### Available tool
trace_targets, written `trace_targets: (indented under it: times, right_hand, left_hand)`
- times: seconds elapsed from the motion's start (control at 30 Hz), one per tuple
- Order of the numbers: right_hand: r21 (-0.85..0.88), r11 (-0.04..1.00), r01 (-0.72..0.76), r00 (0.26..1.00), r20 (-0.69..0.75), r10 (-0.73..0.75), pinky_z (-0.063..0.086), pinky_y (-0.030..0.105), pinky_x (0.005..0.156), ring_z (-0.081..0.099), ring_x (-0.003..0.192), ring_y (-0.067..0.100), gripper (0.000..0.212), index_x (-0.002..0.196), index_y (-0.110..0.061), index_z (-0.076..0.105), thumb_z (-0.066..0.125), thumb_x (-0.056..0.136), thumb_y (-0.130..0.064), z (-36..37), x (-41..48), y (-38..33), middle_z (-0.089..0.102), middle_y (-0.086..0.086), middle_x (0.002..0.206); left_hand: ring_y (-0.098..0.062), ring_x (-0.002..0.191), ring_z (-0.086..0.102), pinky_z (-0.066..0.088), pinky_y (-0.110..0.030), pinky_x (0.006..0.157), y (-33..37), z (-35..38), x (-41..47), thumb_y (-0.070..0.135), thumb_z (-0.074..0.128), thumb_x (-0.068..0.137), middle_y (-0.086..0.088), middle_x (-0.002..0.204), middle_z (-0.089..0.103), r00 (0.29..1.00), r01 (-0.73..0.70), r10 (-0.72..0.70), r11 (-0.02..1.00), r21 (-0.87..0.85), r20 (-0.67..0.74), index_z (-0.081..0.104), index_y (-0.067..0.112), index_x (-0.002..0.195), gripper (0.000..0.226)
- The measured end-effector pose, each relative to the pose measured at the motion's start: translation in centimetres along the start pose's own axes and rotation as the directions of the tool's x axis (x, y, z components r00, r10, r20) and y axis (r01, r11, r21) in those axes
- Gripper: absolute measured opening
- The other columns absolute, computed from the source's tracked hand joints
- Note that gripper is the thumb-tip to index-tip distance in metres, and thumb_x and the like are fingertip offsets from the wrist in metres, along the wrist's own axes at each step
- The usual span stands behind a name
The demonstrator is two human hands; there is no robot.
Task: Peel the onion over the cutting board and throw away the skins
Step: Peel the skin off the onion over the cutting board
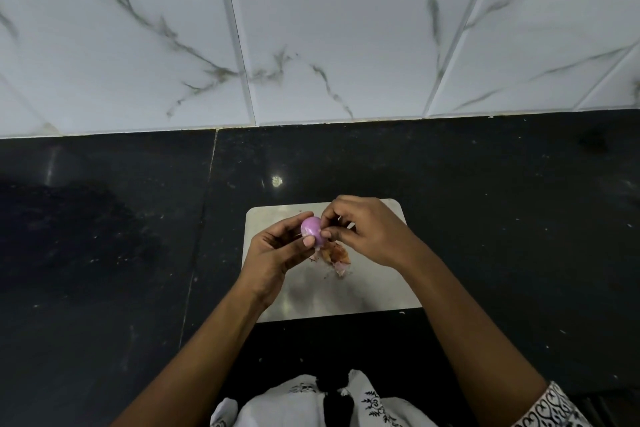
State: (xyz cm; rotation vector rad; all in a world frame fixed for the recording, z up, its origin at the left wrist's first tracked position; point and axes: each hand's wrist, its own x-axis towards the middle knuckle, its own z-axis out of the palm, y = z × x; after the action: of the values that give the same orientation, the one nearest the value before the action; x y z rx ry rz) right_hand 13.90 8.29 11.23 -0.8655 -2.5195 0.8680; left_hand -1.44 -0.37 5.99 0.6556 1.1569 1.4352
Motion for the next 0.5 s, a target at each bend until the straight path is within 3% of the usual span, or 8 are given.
trace_targets:
  times: [0.17, 0.27, 0.4, 0.5]
  right_hand:
    - [-0.02, 0.999, 0.028, 0.997, 0.07, -0.027, 0.048, 0.024, 0.07, 0.054, 0.084, 0.01, 0.007, 0.094, -0.016, 0.057, 0.06, 0.088, -0.018, 0.1, 0.0, 0.2, 0.055, -0.008, 0.094]
    - [-0.001, 1.0, 0.028, 0.998, 0.059, -0.028, 0.046, 0.023, 0.07, 0.053, 0.083, 0.008, 0.005, 0.092, -0.016, 0.056, 0.059, 0.088, -0.015, 0.6, -0.3, 0.4, 0.052, -0.01, 0.091]
    - [0.026, 0.999, 0.028, 1.0, 0.012, -0.028, 0.046, 0.021, 0.07, 0.053, 0.081, 0.006, 0.005, 0.09, -0.015, 0.056, 0.06, 0.087, -0.013, 1.5, -0.8, 0.9, 0.051, -0.011, 0.088]
    - [-0.017, 1.0, -0.014, 1.0, 0.027, 0.015, 0.048, 0.024, 0.072, 0.055, 0.083, 0.01, 0.006, 0.09, -0.014, 0.057, 0.061, 0.087, -0.013, 1.6, -0.9, 1.4, 0.055, -0.006, 0.091]
  left_hand:
    - [-0.015, 0.085, 0.071, 0.057, -0.025, 0.073, -0.3, 0.1, 0.1, 0.01, 0.064, 0.07, -0.001, 0.094, 0.075, 1.0, 0.027, -0.027, 0.999, -0.035, 0.014, 0.065, 0.012, 0.107, 0.037]
    - [-0.016, 0.081, 0.07, 0.058, -0.025, 0.072, -0.5, 0.2, 0.2, 0.01, 0.064, 0.071, -0.008, 0.097, 0.072, 0.997, 0.08, -0.08, 0.982, -0.171, 0.007, 0.066, 0.011, 0.106, 0.035]
    - [-0.016, 0.082, 0.07, 0.057, -0.022, 0.068, -0.8, 0.0, 0.5, 0.024, 0.086, 0.058, -0.012, 0.096, 0.071, 0.991, 0.131, -0.124, 0.942, -0.309, 0.042, 0.068, 0.008, 0.107, 0.055]
    - [-0.014, 0.082, 0.07, 0.057, -0.02, 0.068, -1.0, 0.2, 0.5, 0.016, 0.065, 0.075, -0.011, 0.098, 0.07, 0.99, 0.144, -0.138, 0.92, -0.364, 0.043, 0.065, 0.005, 0.108, 0.034]
